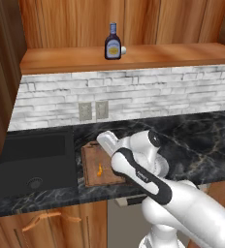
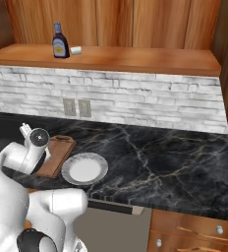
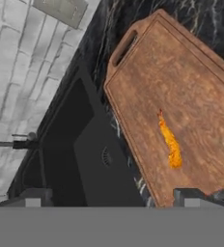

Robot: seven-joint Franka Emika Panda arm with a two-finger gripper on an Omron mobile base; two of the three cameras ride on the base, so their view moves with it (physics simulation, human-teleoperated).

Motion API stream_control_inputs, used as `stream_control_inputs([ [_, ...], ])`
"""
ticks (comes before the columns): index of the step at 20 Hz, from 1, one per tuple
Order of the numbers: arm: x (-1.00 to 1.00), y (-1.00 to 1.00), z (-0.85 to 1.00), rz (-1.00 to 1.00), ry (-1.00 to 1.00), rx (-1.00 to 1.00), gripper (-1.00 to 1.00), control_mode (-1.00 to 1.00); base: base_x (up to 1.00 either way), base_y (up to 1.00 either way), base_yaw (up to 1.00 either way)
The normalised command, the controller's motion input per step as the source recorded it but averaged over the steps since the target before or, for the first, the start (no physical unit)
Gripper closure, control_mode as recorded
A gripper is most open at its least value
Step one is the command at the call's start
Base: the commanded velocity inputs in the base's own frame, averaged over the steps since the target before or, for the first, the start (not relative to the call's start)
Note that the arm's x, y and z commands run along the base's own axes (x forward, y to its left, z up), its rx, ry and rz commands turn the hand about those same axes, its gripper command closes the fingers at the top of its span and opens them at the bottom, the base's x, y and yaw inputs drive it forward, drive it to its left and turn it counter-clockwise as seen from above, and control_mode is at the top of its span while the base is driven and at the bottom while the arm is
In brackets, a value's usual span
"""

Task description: Pick the shrimp from the plate and place it on the cutting board. Then pick the condiment bottle from the cabinet and place it next to the cutting board.

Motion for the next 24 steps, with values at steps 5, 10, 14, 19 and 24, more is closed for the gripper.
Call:
stream_control_inputs([
  [5,-0.18,-0.06,0.32,-0.06,0.1,0.21,-1.0,-1.0,0.0,0.0,0.0],
  [10,-0.12,-0.07,0.12,-0.09,0.13,0.19,-1.0,-1.0,0.0,0.0,0.0],
  [14,-0.06,-0.1,0.01,-0.12,0.14,0.13,-1.0,-1.0,0.0,0.0,0.0],
  [19,0.0,-0.13,0.0,-0.15,0.16,0.1,-1.0,-1.0,0.0,0.0,0.0],
  [24,0.0,-0.07,0.05,-0.13,0.19,0.2,-1.0,-1.0,0.0,0.0,0.0],
])
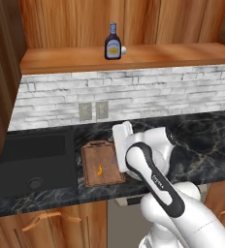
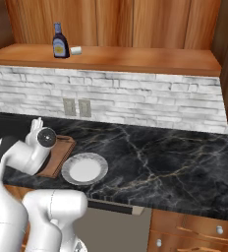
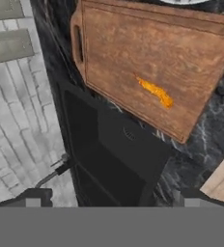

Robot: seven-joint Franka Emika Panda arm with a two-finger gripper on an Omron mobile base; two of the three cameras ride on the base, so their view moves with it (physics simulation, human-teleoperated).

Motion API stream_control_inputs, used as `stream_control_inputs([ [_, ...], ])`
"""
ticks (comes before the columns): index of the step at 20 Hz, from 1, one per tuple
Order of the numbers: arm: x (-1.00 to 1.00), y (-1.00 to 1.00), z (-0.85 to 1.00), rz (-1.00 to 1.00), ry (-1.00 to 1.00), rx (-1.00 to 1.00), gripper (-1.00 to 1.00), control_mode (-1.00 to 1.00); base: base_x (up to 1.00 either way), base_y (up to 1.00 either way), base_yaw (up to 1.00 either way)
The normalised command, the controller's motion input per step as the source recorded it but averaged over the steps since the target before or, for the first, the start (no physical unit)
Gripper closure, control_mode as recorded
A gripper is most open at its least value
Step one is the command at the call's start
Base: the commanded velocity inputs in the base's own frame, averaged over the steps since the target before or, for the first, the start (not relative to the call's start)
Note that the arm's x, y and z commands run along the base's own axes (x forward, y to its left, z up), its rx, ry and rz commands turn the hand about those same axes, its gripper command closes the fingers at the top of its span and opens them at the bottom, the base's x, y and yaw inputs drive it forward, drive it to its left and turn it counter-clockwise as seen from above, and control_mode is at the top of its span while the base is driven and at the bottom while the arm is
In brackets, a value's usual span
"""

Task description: Pick the shrimp from the plate and place it on the cutting board. Then pick the condiment bottle from the cabinet and place it next to the cutting board.

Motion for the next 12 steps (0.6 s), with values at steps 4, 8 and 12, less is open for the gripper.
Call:
stream_control_inputs([
  [4,0.0,0.0,0.05,-0.07,0.23,0.28,-1.0,-1.0,0.0,0.0,0.0],
  [8,0.0,-0.01,0.12,-0.04,0.23,0.28,-1.0,-1.0,0.0,0.0,0.0],
  [12,0.0,-0.04,0.27,-0.03,0.2,0.28,-1.0,-1.0,0.0,0.0,0.0],
])
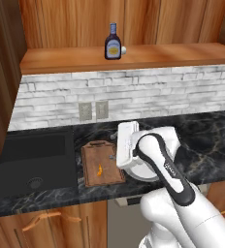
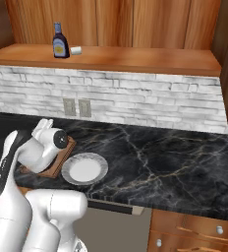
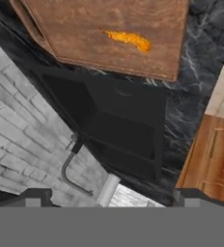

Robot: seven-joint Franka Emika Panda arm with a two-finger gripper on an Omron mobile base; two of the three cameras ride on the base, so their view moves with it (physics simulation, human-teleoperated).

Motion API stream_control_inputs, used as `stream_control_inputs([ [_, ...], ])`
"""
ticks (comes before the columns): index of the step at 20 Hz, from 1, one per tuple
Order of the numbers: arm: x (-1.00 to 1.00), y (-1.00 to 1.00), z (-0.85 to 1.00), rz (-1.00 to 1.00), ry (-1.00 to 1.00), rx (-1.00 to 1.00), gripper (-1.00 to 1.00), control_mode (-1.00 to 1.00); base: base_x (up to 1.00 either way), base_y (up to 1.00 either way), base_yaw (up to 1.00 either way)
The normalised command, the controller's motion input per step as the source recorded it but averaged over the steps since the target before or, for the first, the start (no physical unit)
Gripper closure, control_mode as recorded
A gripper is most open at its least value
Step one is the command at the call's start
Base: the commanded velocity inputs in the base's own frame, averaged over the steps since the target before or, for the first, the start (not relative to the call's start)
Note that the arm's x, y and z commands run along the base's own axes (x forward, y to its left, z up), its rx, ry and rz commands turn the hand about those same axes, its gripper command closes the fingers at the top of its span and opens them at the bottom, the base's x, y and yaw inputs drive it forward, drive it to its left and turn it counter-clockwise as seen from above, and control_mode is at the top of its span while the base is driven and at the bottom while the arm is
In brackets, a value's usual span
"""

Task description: Pick the shrimp from the plate and place it on the cutting board. Then pick the condiment bottle from the cabinet and place it next to the cutting board.

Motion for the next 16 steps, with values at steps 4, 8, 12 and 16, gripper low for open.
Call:
stream_control_inputs([
  [4,0.0,-0.09,0.37,-0.02,0.19,0.28,-1.0,-1.0,0.0,0.0,0.0],
  [8,-0.03,-0.09,0.38,-0.01,0.16,0.26,-1.0,-1.0,0.0,0.0,0.0],
  [12,0.0,-0.03,0.36,0.0,0.12,0.22,-1.0,-1.0,0.0,0.0,0.0],
  [16,0.0,0.0,0.34,-0.01,0.08,0.18,-1.0,-1.0,0.0,0.0,0.0],
])
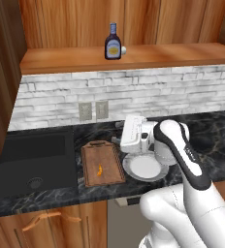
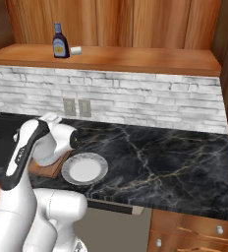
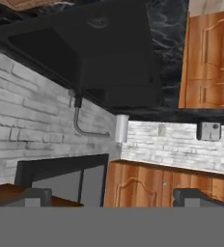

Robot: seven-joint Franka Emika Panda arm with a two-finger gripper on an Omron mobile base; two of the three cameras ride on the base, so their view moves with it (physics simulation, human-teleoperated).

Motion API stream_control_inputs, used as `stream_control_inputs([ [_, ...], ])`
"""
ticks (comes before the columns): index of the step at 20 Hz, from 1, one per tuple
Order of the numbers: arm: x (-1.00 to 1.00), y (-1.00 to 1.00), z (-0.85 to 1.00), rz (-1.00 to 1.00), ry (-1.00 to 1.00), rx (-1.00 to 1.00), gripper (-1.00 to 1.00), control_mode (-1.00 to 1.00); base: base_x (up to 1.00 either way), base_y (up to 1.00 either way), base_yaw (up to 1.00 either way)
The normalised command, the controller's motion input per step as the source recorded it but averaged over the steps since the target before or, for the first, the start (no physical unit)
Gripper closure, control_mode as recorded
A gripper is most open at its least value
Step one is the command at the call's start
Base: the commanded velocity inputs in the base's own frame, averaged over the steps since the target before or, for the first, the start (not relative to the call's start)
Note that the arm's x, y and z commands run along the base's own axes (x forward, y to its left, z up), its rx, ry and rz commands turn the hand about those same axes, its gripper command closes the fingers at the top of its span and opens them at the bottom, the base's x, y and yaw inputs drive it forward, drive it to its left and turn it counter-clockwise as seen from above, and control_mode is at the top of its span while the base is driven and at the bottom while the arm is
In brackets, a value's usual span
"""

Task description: Pick the shrimp from the plate and place it on the cutting board. Then pick the condiment bottle from the cabinet and place it next to the cutting board.

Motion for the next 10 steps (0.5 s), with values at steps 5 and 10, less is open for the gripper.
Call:
stream_control_inputs([
  [5,0.0,0.0,0.35,-0.01,0.05,0.16,-1.0,-1.0,0.0,0.0,0.0],
  [10,0.0,0.0,0.31,0.0,0.01,0.09,-1.0,-1.0,0.0,0.0,0.0],
])
